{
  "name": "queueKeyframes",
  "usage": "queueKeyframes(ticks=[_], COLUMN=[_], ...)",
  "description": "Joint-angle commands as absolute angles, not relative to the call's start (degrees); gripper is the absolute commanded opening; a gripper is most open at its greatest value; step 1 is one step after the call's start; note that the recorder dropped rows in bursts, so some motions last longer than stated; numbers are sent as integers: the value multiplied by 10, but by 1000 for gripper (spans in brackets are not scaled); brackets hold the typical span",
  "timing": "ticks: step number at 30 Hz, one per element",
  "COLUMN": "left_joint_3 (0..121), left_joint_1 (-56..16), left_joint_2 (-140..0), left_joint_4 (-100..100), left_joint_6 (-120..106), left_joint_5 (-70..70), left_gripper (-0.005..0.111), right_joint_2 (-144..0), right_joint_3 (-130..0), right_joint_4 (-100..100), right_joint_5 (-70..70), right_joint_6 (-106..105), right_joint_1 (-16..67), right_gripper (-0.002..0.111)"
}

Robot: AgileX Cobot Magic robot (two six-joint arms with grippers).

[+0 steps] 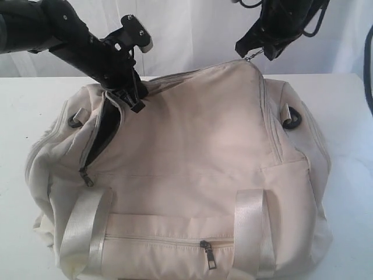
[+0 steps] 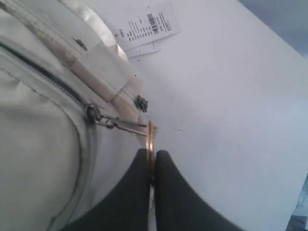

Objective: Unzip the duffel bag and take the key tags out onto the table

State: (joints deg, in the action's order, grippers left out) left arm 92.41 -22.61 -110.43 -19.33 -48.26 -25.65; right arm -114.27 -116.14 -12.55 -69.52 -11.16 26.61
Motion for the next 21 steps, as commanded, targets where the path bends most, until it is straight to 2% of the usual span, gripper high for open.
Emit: queueKeyframes(ticks=[1,10,21], left_joint_3=[923,923,923], left_joint_1=[-218,-218,-218], left_joint_2=[-1100,-1100,-1100], left_joint_4=[-178,-177,-177], left_joint_6=[-471,-471,-471], left_joint_5=[-287,-300,-300], left_gripper=[0,0,0], right_joint_2=[-1103,-958,-821], right_joint_3=[-1115,-894,-705], right_joint_4=[-150,-145,-28], right_joint_5=[-700,-656,-560], right_joint_6=[-99,-36,-41], right_joint_1=[256,256,256], right_gripper=[0,0,0])
